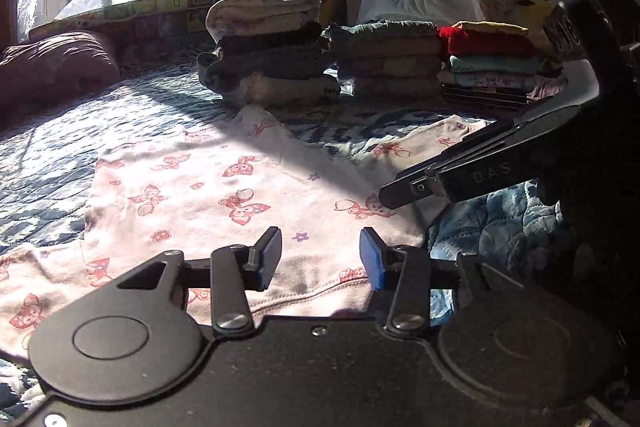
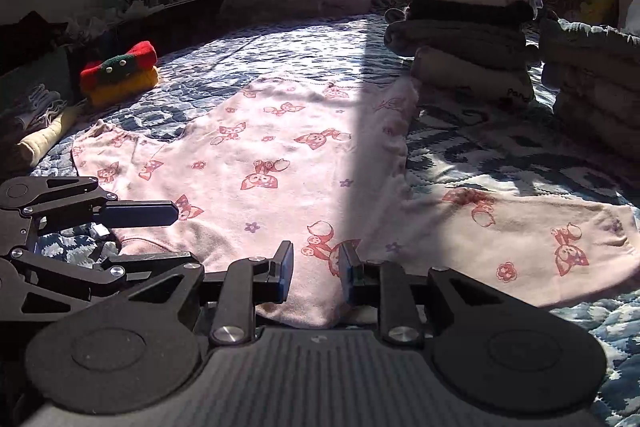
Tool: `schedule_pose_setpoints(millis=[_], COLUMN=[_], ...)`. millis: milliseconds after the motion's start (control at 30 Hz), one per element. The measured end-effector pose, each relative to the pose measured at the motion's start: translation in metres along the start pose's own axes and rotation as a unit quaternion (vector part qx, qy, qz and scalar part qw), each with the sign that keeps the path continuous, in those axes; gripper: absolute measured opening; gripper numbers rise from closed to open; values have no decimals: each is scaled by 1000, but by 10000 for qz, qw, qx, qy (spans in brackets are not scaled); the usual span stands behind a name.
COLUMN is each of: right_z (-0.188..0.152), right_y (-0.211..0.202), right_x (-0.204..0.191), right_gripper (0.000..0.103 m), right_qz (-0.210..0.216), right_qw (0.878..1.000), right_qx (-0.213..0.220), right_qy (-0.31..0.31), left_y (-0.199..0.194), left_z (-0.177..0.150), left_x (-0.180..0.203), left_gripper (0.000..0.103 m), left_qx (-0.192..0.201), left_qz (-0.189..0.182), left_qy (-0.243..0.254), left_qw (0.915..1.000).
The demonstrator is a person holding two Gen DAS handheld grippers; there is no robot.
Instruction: Fold clothes
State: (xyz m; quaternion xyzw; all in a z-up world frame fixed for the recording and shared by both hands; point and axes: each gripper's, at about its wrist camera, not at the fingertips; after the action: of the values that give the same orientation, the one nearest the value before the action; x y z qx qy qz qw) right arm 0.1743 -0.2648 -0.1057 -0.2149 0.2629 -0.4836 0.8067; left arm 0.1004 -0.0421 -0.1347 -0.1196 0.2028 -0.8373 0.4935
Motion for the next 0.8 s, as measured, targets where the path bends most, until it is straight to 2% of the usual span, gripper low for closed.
schedule_pose_setpoints(millis=[100,200,433,533,600,700,767,800], right_z=[35,70,141,155,158,157,150,148], right_y=[27,63,151,179,196,218,220,219], right_x=[27,50,103,119,131,150,158,163], right_gripper=[25,26,26,26,26,26,26,15], right_qz=[-22,-88,-51,-9,75,243,513,672], right_qw=[9983,9971,9925,9904,9867,9782,9718,9680], right_qx=[60,15,-125,-206,-341,-574,-486,-393], right_qy=[584,756,1213,1369,1586,1980,2248,2384], left_y=[0,6,10,14,13,12,13,13], left_z=[7,12,9,4,4,5,5,6], left_x=[-18,-45,-112,-128,-131,-131,-130,-129], left_gripper=[42,42,46,46,46,46,46,46], left_qx=[183,147,234,187,204,219,205,194], left_qz=[-35,-96,-81,-178,-243,-318,-379,-409], left_qy=[-507,-1071,-2254,-2740,-2836,-2835,-2808,-2790], left_qw=[9985,9941,9740,9614,9584,9582,9588,9592])
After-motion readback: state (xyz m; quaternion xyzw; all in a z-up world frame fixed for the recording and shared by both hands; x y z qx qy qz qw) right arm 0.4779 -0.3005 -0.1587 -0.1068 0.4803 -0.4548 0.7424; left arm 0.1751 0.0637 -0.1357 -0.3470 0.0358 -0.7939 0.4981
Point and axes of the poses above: each gripper's, at about its wrist camera, not at the fingertips, and y roughly the way its jaws point, x to its right, z to its top, and after that the axes turned 1 degree about -x, right-handed
